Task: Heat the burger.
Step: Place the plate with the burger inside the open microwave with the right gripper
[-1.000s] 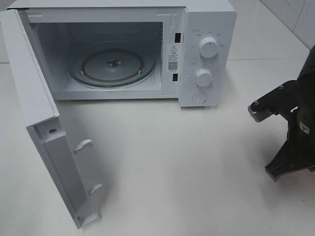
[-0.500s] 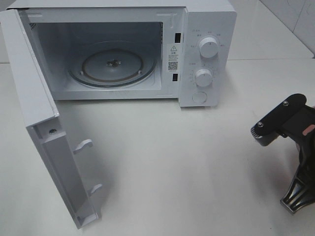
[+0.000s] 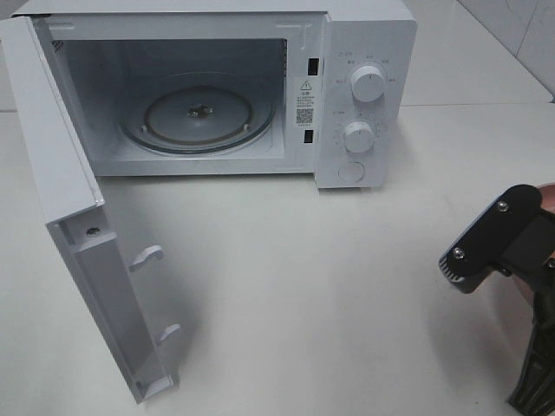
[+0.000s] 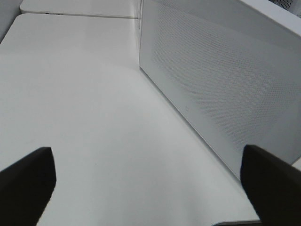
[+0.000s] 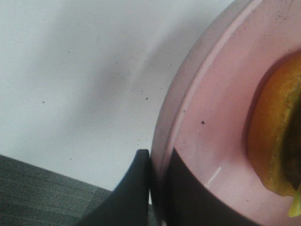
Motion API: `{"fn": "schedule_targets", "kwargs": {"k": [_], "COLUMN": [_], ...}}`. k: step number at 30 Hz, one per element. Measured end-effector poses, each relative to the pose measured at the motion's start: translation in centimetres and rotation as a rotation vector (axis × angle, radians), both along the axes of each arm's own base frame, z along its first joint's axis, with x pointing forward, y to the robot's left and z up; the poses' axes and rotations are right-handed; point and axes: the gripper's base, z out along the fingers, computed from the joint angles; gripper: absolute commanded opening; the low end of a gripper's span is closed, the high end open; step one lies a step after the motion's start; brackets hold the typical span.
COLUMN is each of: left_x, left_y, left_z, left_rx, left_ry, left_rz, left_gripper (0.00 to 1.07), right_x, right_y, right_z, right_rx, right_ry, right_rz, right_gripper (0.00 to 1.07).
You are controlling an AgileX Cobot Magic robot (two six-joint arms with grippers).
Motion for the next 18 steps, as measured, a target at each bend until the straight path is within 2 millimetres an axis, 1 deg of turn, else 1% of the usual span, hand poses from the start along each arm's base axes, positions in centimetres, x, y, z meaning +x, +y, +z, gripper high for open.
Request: {"fn": "schedule_targets", "kwargs": {"k": [7, 10, 12, 13, 15, 16, 17, 18], "left_x": [0.0, 0.0, 0.0, 0.0, 0.0, 0.0, 0.0, 0.0], "left_y": [0.0, 0.0, 0.0, 0.0, 0.0, 0.0, 0.0, 0.0], "left_z": [0.0, 0.0, 0.0, 0.0, 0.0, 0.0, 0.0, 0.0], "left_rx": [0.0, 0.0, 0.0, 0.0, 0.0, 0.0, 0.0, 0.0], "left_ry": [0.0, 0.0, 0.0, 0.0, 0.0, 0.0, 0.0, 0.0], "left_rz": [0.0, 0.0, 0.0, 0.0, 0.0, 0.0, 0.0, 0.0], "left_gripper": [1.0, 1.0, 1.0, 1.0, 1.0, 1.0, 1.0, 1.0], "right_x": [-1.3, -1.5, -1.8, -1.8, -2.1, -2.1, -2.2, -2.2], "right_y": [1.7, 2.1, 2.6, 2.6, 3.1, 3.1, 3.4, 3.4], "right_z": [0.1, 0.2, 0.2, 0.2, 0.2, 0.2, 0.2, 0.2], "right_rx": [-0.019, -0.022, -0.028, -0.028, -0.036, -0.036, -0.036, -0.036], "right_ry": [-0.027, -0.038, -0.046, -0.046, -0.04, -0.04, -0.037, -0.037], "right_rz": [0.164, 0.203, 0.272, 0.272, 0.355, 0.355, 0.408, 0.408], "right_gripper": [0.0, 0.0, 0.0, 0.0, 0.0, 0.0, 0.0, 0.0]}}
